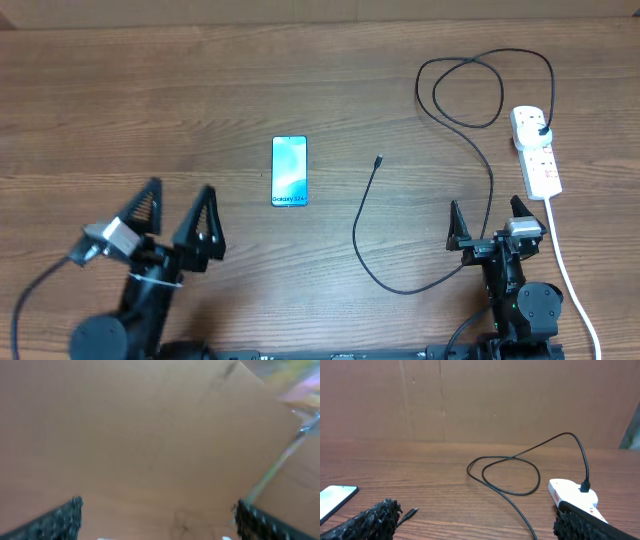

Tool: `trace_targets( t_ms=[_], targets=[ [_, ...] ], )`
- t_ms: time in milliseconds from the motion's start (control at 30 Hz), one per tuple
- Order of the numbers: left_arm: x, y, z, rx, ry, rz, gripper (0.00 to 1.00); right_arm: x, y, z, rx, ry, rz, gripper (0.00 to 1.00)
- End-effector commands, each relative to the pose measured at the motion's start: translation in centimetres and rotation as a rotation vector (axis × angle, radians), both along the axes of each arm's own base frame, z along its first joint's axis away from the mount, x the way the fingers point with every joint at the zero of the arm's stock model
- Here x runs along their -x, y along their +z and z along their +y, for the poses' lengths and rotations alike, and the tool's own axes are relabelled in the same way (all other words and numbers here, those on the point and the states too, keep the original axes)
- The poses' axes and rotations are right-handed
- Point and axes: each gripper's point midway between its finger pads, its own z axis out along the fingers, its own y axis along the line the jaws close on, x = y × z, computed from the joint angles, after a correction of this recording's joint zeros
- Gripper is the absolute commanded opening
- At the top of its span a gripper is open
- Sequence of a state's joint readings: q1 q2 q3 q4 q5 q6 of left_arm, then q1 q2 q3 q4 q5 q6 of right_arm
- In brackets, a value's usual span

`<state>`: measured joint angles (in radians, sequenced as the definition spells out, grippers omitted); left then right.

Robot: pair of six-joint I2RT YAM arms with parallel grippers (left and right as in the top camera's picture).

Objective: Plug charger to phone and switch on socket
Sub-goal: 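Move the left gripper over the blue-screen phone and lower onto it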

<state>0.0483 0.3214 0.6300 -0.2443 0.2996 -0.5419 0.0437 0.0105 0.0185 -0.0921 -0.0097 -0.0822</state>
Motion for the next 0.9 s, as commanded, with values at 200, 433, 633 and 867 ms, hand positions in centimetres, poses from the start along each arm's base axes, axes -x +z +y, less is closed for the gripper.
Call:
trace_targets(
  t_ms=[200, 433, 633, 867],
  targets=[
    [-8.2, -0.7, -3.6, -0.227, -0.309, 0.703, 1.0, 0.0, -0.1, -0.3, -0.003, -0.013, -0.005, 1.0],
    [-12.7, -9.4, -5.3, -0.626, 0.036, 1.228, 1.0, 0.0, -0.1, -0.3, -0.003, -0.013, -0.005, 1.0],
    [-14.9, -17.2, -9.9, -0.587, -0.108, 1.395, 1.0, 0.0, -0.1, -0.3, -0.003, -0.013, -0.005, 1.0],
    [-16.0, -25.4, -12.6, -0.605, -0.273, 1.535, 1.0, 0.0, -0.1, -0.3, -0.003, -0.013, -0.005, 1.0]
  ],
)
